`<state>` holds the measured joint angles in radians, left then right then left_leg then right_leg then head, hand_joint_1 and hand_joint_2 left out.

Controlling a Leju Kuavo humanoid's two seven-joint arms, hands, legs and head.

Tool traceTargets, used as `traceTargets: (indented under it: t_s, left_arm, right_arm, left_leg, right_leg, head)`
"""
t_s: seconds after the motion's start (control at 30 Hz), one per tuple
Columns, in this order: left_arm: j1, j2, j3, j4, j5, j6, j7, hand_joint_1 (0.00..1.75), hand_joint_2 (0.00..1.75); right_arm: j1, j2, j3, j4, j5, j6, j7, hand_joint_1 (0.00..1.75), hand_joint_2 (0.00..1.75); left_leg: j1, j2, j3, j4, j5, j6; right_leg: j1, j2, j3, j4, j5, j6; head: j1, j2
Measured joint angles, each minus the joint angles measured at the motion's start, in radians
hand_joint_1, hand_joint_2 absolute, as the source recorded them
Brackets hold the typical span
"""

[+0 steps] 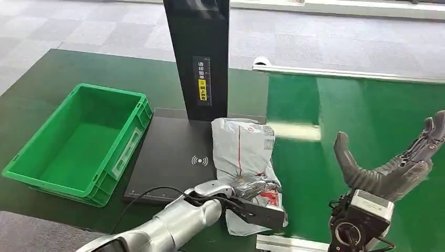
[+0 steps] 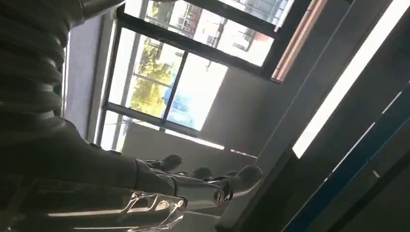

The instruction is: Moved the parcel from conveyor to table for the left to box.

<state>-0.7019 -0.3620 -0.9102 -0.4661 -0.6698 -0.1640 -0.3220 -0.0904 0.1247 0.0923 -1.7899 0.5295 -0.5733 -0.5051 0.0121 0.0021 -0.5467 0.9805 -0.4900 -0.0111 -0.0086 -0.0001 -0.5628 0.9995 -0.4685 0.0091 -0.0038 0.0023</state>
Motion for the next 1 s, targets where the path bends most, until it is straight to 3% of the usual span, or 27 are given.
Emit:
traceTargets:
  t_s: [0.4,0.53,0.7,0.83,1.0]
  left_arm:
    - [-0.017,-0.004,-0.01,0.015,0.032,0.044,-0.005,1.75,1.75]
    - [-0.004,-0.003,0.029,0.013,0.086,0.22,-0.053,1.75,1.75]
    - [0.003,-0.002,0.074,0.001,0.083,0.258,-0.07,1.75,1.75]
    - [0.051,0.013,0.123,-0.157,0.044,0.392,-0.102,1.75,1.75]
    - [0.118,0.051,0.193,-0.482,0.03,0.393,-0.044,1.75,1.75]
  right_arm:
    - [0.0,0.011,-0.02,0.0,0.004,0.011,0.001,0.0,1.75]
    - [0.006,0.014,-0.026,-0.004,0.004,0.016,0.0,0.0,1.75]
    - [0.009,0.016,-0.032,-0.008,0.004,0.022,-0.003,0.0,1.75]
    - [0.011,0.019,-0.041,-0.012,-0.002,0.029,-0.005,0.0,1.75]
    - [0.015,0.024,-0.055,-0.017,-0.003,0.03,-0.005,0.0,1.75]
  left_leg:
    - [0.0,0.0,0.0,0.0,0.0,0.0]
    - [0.0,0.0,0.0,0.0,0.0,0.0]
    - [0.0,0.0,0.0,0.0,0.0,0.0]
    - [0.0,0.0,-0.001,0.0,0.0,0.0]
    - [0.0,0.0,-0.001,0.0,0.0,0.0]
  right_leg:
    - [0.0,0.0,0.0,0.0,0.0,0.0]
    - [0.0,0.0,-0.001,0.0,0.0,0.0]
    - [0.0,0.0,0.0,0.0,0.0,0.0]
    - [0.0,0.0,-0.001,0.0,0.0,0.0]
    - [0.0,0.0,-0.002,0.0,0.0,0.0]
  head:
    - [0.0,0.0]
    - [0.0,0.0]
    - [0.0,0.0]
    - [0.0,0.0]
    - [0.0,0.0]
